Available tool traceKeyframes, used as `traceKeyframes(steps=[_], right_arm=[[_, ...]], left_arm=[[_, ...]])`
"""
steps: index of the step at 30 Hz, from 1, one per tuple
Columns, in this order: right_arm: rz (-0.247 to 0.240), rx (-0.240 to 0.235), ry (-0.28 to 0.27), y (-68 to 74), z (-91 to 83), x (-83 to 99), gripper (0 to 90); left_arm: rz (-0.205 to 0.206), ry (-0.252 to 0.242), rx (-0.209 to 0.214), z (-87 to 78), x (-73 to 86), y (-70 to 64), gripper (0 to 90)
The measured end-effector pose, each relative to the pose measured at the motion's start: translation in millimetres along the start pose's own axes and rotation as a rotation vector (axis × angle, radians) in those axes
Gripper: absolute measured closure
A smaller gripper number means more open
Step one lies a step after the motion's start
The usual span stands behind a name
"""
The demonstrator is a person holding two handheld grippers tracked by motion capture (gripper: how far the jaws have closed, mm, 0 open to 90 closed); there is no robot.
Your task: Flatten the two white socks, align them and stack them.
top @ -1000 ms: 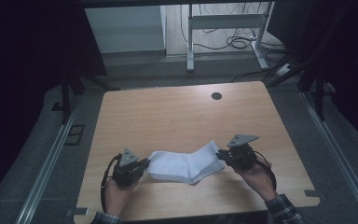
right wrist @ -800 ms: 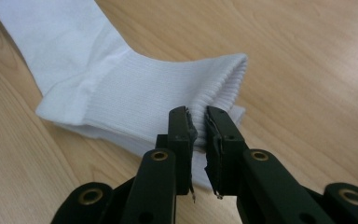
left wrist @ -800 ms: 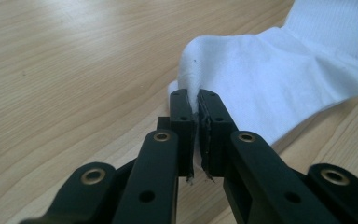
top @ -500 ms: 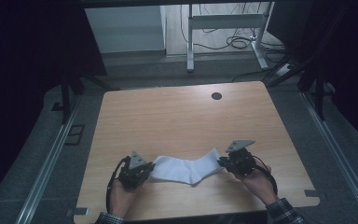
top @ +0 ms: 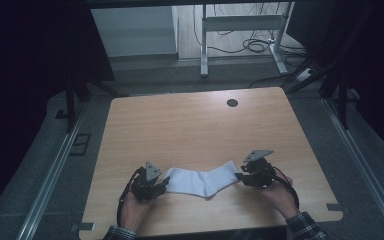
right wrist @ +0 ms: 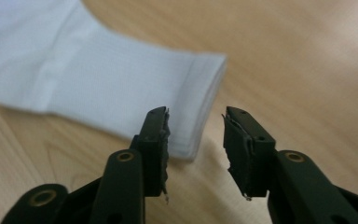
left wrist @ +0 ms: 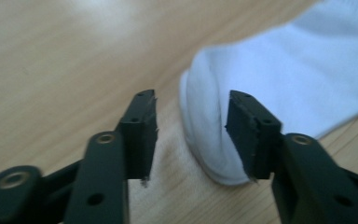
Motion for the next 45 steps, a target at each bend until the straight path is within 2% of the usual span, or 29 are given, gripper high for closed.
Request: traceKeyframes(steps=[2, 5, 10, 12, 14, 17, 19, 20, 21, 22, 24, 26, 29, 30, 33, 40, 45], right_arm=[[0.001, 0.012, -0.041, -1.0, -3.7, -7.2, 57.1], [-0.006, 0.017, -0.059, 1.6, -0.7, -13.3, 54.1], [-0.013, 0.025, -0.026, 1.5, 16.6, -10.8, 51.2], [-0.003, 0.029, -0.003, -2.4, 22.7, -6.3, 50.8], [0.018, 0.013, 0.000, -4.9, 27.0, -3.4, 51.0], [0.043, -0.016, -0.004, -6.0, 27.9, -2.8, 54.1], [0.060, -0.045, -0.007, -4.0, 28.7, -2.0, 61.7], [0.073, -0.060, -0.007, -2.7, 28.7, -1.9, 65.6], [0.085, -0.070, -0.005, -1.7, 28.8, -1.8, 67.4], [0.085, -0.070, -0.005, -1.7, 28.8, -1.8, 67.4], [0.090, -0.080, 0.002, -0.6, 28.7, -1.9, 72.6], [0.086, -0.083, 0.004, -0.1, 28.4, -2.3, 75.2], [0.076, -0.072, 0.009, 0.9, 27.2, -3.3, 77.4], [0.051, -0.047, 0.009, 1.5, 24.5, -5.2, 78.9], [0.038, -0.027, -0.011, -0.2, 19.8, -9.5, 79.5], [0.064, -0.011, -0.084, -14.0, 4.7, -27.6, 79.6], [0.069, 0.013, -0.108, -23.7, 3.2, -38.8, 79.5]], left_arm=[[-0.018, -0.023, 0.003, -2.7, -3.5, 1.7, 49.3], [-0.041, 0.000, 0.001, 1.3, 0.7, 4.8, 47.8], [-0.044, 0.060, 0.017, 11.8, 11.4, 5.6, 47.9], [-0.051, 0.072, 0.027, 14.7, 13.8, 5.6, 48.0], [-0.048, 0.083, 0.030, 17.4, 15.9, 4.8, 48.3], [-0.062, 0.075, 0.060, 18.9, 15.4, 3.0, 53.5], [-0.081, 0.066, 0.089, 19.9, 15.1, 1.4, 58.4], [-0.081, 0.066, 0.089, 19.9, 15.1, 1.4, 62.7], [-0.119, 0.063, 0.132, 20.4, 15.4, -0.1, 67.3], [-0.119, 0.063, 0.132, 20.4, 15.4, -0.1, 68.7], [-0.128, 0.067, 0.158, 20.7, 14.7, -2.0, 74.3], [-0.126, 0.070, 0.163, 20.9, 13.7, -3.1, 78.9], [-0.102, 0.071, 0.142, 21.2, 11.6, -3.4, 82.5], [-0.092, 0.062, 0.127, 22.0, 7.7, -3.3, 82.9], [-0.083, 0.038, 0.127, 21.3, -1.4, -2.1, 83.2], [-0.084, -0.006, 0.119, 20.8, -19.1, 5.6, 83.0], [-0.083, -0.041, 0.104, 24.9, -44.7, 16.4, 83.0]])
Point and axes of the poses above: each handheld gripper's, and its own axes: z roughly forward along the jaws, x roughly out of its underside, y roughly to its left, the point moved 9 cm from there along z, roughly forward along the jaws, and after that the axes turned 1 degree about -y, right-handed, at the moved point
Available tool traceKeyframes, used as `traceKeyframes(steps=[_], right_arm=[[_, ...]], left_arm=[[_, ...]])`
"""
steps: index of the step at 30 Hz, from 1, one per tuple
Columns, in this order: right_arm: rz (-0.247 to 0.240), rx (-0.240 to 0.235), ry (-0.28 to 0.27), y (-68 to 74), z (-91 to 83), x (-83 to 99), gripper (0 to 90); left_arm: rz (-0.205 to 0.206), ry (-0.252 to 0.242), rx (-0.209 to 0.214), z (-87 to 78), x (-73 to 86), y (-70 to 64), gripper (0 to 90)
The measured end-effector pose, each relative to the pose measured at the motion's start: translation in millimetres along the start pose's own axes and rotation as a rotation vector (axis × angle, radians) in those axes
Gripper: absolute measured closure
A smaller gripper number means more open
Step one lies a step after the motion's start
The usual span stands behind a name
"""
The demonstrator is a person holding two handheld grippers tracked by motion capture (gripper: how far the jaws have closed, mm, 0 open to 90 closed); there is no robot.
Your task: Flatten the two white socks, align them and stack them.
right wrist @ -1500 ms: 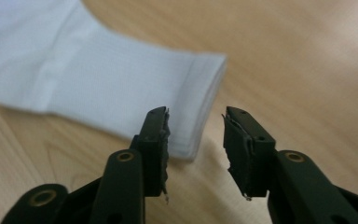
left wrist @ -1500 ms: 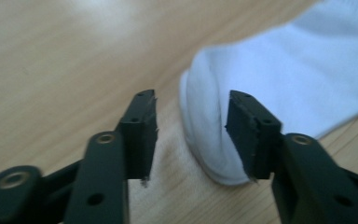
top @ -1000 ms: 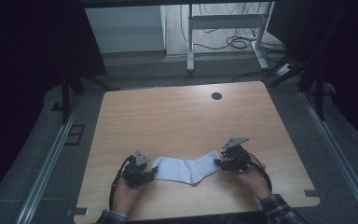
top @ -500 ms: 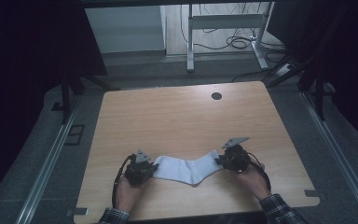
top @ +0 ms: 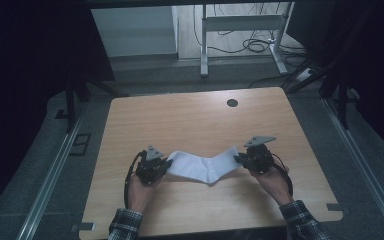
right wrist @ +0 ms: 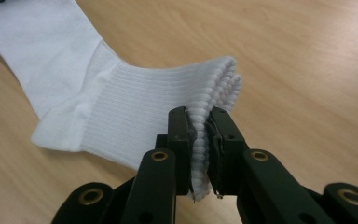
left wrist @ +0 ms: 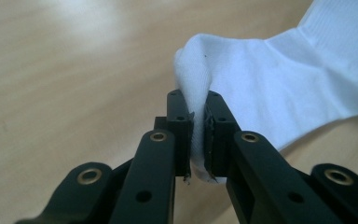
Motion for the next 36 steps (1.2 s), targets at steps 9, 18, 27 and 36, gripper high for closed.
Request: traceKeyframes(steps=[9, 18, 27, 36], right_arm=[[0.046, 0.044, -0.019, -24.5, 16.4, -19.7, 79.3], [0.049, 0.071, 0.025, -37.2, 41.9, -7.3, 78.0], [0.034, 0.098, 0.049, -45.3, 47.9, 3.1, 67.8], [0.024, 0.112, 0.031, -44.3, 46.9, 1.0, 50.2]], left_arm=[[-0.014, -0.028, -0.058, 15.4, -28.6, 19.8, 82.6], [-0.007, 0.052, -0.091, 49.1, -12.8, 25.6, 82.0], [-0.032, 0.084, -0.090, 60.6, 0.5, 26.3, 73.1], [-0.096, 0.045, -0.076, 51.5, -0.1, 35.4, 51.5]])
Point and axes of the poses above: each handheld gripper's, and its own axes: z roughly forward along the jaws, x roughly out of its underside, y roughly to its left, the point moved 9 cm from there along z, roughly forward along the jaws, and after that the axes turned 1 degree about -y, right-handed, at the moved point
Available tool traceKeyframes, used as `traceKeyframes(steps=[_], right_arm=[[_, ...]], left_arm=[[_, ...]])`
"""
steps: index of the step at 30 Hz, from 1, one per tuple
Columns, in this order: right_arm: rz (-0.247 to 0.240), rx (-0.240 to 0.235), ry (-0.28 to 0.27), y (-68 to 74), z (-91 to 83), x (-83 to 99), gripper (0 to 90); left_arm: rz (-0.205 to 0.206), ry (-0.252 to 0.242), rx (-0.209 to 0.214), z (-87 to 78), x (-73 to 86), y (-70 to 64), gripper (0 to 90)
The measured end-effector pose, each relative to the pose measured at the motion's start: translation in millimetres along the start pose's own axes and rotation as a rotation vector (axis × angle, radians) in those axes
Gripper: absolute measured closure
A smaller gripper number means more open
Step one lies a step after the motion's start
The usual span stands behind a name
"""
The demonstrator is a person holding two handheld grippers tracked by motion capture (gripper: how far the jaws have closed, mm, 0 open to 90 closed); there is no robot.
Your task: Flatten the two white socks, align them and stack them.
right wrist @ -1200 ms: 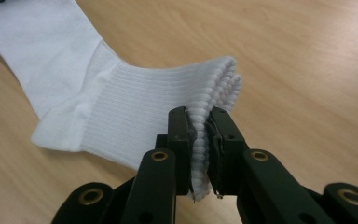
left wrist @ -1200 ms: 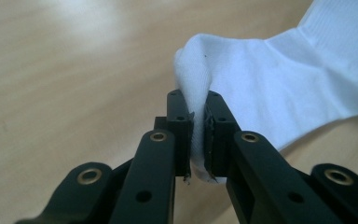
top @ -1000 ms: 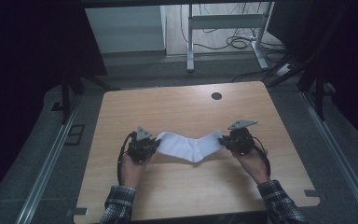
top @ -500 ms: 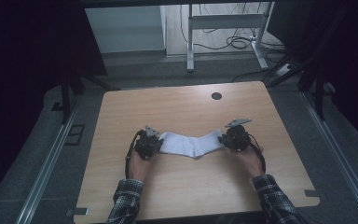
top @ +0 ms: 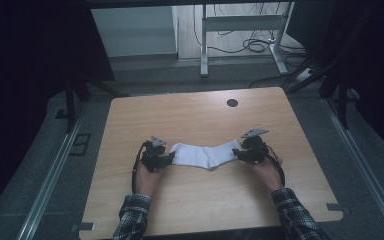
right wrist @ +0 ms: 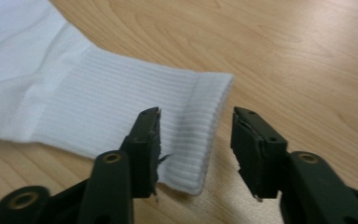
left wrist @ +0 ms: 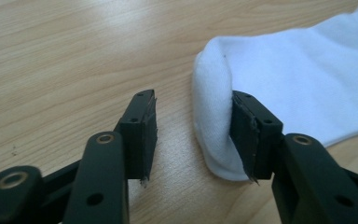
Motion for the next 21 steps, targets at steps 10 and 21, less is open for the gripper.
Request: traceKeyframes(steps=[10, 21], right_arm=[[0.019, -0.014, -0.025, 0.7, -6.6, -3.8, 37.2], [0.028, -0.057, -0.022, 7.8, -16.1, -4.5, 27.4]], left_arm=[[-0.019, -0.048, 0.023, -16.5, -4.4, 0.8, 37.8], [-0.021, -0.085, 0.076, -30.7, -7.0, -6.3, 24.8]])
Point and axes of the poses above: each handheld gripper's, and its own axes: z roughly forward along the jaws, x roughly out of its underside, y roughly to its left, the point moved 9 cm from there along z, roughly forward along the jaws, and after that the axes turned 1 degree about -y, right-handed, at the moved point
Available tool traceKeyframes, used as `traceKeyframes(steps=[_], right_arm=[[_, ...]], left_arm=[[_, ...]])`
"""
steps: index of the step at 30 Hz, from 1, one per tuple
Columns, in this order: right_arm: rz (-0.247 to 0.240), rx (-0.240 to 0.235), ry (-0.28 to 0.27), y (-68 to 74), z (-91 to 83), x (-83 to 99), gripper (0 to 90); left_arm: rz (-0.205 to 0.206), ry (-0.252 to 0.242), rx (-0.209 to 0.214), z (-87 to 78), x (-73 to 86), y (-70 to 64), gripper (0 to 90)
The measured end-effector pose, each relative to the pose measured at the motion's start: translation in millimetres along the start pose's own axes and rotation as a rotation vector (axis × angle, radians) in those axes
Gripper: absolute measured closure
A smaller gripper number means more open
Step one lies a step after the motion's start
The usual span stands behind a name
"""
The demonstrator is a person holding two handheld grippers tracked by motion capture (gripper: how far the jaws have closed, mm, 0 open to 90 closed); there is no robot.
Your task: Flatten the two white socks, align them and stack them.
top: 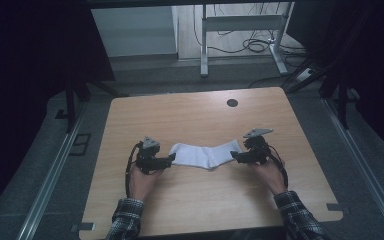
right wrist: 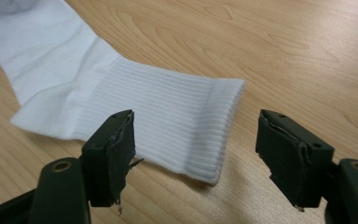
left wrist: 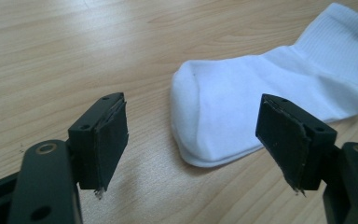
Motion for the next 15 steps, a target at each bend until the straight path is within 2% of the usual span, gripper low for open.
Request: traceKeyframes(steps=[3, 13, 15], right_arm=[[-0.004, -0.007, -0.010, 2.0, -1.9, -0.7, 26.3], [-0.036, -0.015, -0.007, 9.3, -14.7, 2.7, 20.9], [-0.037, -0.017, -0.006, 10.2, -18.0, 3.7, 20.0]], left_arm=[[0.000, -0.004, 0.005, -2.2, -1.4, -1.7, 21.3], [-0.012, -0.006, 0.047, -17.9, -0.5, -13.8, 18.4], [-0.001, -0.003, 0.046, -21.3, 0.1, -15.6, 17.4]])
Point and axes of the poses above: each handheld gripper's, and its own axes: z roughly forward along the jaws, x roughly out of its underside, y roughly to its left, the point moved 9 cm from there along z, roughly forward along the jaws, and after that the axes turned 1 degree about -y, right-handed, at the moved point
